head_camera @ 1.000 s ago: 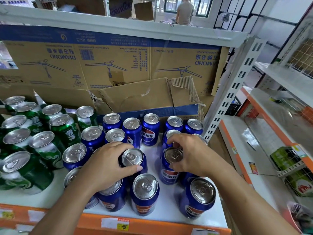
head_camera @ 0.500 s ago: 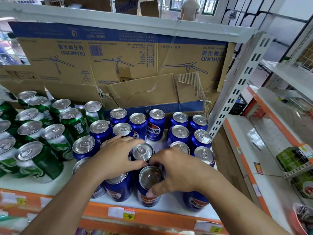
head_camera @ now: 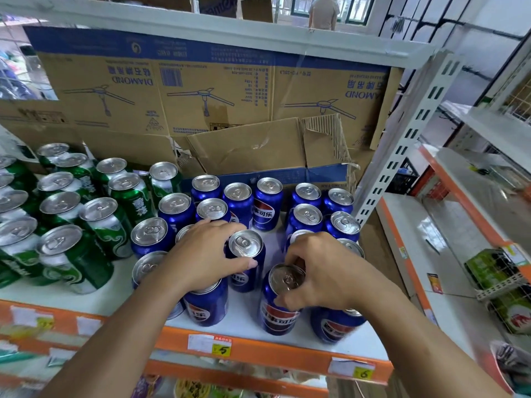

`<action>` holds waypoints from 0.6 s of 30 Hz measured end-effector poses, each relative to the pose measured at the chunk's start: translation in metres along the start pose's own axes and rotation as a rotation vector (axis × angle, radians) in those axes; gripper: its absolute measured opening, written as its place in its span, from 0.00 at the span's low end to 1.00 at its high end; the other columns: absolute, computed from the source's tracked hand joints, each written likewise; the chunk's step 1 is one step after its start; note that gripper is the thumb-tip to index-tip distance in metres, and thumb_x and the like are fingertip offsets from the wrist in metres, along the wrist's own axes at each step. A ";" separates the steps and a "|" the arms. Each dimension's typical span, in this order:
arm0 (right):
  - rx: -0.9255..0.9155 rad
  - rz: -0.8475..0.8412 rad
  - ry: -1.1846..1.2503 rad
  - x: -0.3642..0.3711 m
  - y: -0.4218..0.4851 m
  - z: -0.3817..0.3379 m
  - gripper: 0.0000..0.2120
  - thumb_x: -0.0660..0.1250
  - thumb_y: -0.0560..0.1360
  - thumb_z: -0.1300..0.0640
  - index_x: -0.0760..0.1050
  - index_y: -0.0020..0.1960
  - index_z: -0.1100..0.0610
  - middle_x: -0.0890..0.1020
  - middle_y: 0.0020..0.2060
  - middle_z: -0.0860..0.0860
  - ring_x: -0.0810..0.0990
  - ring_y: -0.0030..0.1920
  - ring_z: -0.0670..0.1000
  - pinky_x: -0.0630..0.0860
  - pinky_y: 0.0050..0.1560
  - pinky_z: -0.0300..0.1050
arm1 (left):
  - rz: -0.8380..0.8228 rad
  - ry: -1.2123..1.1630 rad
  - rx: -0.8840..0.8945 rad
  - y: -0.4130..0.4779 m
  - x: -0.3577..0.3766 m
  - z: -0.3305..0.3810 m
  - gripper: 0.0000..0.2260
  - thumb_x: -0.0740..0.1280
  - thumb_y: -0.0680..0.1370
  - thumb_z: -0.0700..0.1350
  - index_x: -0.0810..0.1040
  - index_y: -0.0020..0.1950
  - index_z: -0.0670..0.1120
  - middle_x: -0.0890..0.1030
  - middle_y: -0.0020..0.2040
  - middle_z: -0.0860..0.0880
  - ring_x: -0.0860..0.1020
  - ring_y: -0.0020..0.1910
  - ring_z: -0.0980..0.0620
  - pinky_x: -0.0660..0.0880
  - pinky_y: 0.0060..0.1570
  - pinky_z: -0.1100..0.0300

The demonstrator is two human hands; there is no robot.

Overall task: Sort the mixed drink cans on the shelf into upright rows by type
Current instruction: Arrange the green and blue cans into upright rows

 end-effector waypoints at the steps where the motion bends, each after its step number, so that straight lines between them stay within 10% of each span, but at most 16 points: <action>1: 0.007 -0.002 0.005 -0.001 -0.003 0.002 0.20 0.76 0.61 0.42 0.78 0.41 0.57 0.78 0.37 0.52 0.76 0.35 0.51 0.77 0.35 0.53 | 0.002 -0.003 0.004 0.001 0.001 0.000 0.30 0.69 0.68 0.67 0.70 0.67 0.58 0.75 0.63 0.57 0.69 0.64 0.52 0.68 0.60 0.53; 18: 0.078 -0.063 -0.010 0.003 -0.017 0.020 0.21 0.77 0.63 0.42 0.79 0.48 0.55 0.79 0.44 0.49 0.77 0.42 0.49 0.79 0.42 0.50 | 0.011 0.004 -0.026 -0.001 -0.003 0.003 0.30 0.70 0.69 0.64 0.70 0.68 0.57 0.75 0.65 0.55 0.68 0.67 0.49 0.65 0.64 0.52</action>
Point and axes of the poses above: each hand's wrist, its own y-axis towards the middle knuckle, its own x-axis out of the palm, z = x × y, the point moved 9 cm from there along y, towards the middle knuckle
